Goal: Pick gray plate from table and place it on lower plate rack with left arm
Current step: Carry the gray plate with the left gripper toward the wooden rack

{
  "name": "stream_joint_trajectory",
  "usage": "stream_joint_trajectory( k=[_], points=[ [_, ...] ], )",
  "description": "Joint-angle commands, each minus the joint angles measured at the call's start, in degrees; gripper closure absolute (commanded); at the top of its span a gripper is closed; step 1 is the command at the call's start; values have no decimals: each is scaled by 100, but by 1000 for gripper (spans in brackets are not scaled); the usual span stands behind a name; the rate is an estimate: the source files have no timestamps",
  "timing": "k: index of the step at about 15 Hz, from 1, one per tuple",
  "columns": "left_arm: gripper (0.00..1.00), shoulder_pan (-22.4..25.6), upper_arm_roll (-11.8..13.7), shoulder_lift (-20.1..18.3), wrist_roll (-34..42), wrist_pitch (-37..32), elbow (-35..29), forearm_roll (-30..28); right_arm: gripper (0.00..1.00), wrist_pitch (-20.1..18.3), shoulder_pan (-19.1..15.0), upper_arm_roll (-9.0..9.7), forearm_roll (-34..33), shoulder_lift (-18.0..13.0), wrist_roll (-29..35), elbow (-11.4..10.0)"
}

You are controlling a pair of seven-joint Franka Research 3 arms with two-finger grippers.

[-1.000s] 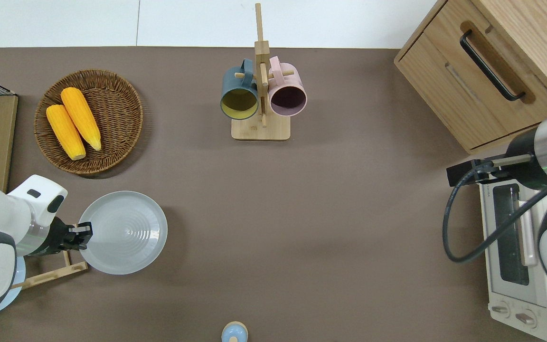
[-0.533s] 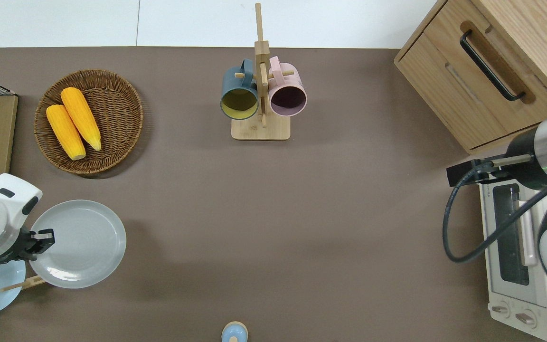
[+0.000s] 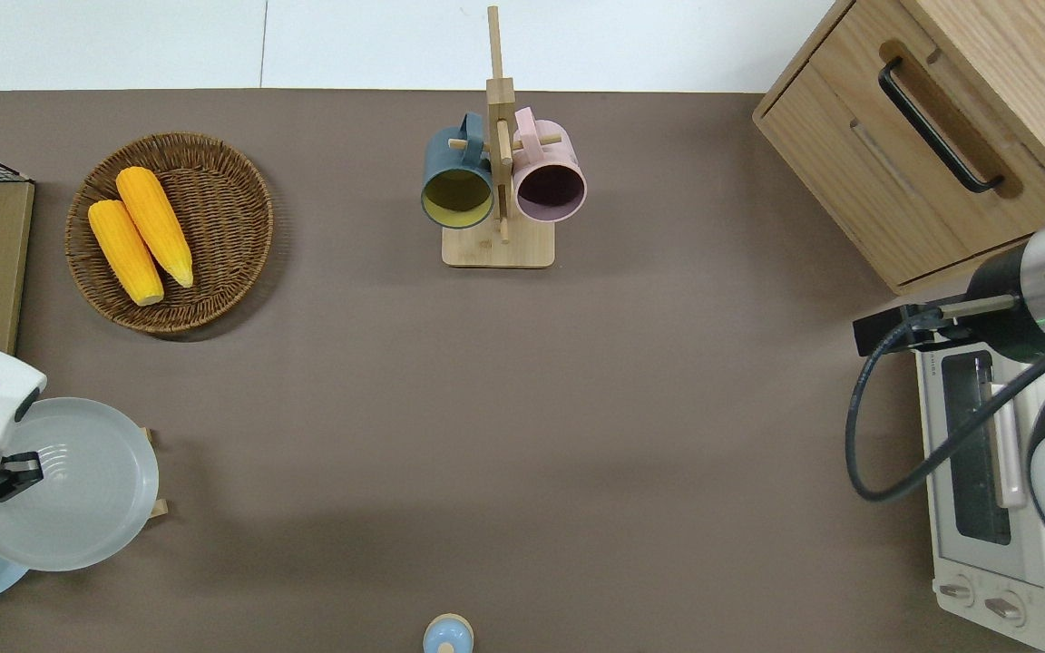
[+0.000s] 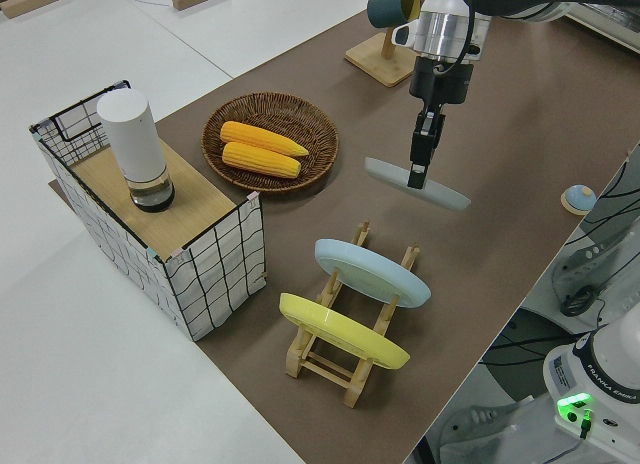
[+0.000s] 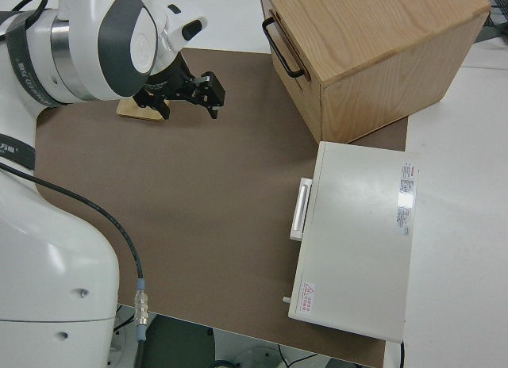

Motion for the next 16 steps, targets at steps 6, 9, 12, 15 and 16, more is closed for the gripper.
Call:
stream_joint_trajectory(
  k=[6,9,12,15,16],
  points=[
    [1000,-61,362,38,-315,-132,42,464,17,-82,-106,100,-9,-15,72,52],
    [1000,-131,477,160,-393,-88,42,455,17,-82,-106,100,-9,-15,72,52],
    [1000,-149,477,240,-420,-53,-19,132,17,-82,-106,100,-9,-7,72,52],
    [1000,-158,460,398,-692,-17,-55,42,17,-82,-106,100,-9,-7,72,52],
    [1000,-158,460,433,-693,-17,-55,51,17,-82,-106,100,-9,-7,72,52]
  ],
)
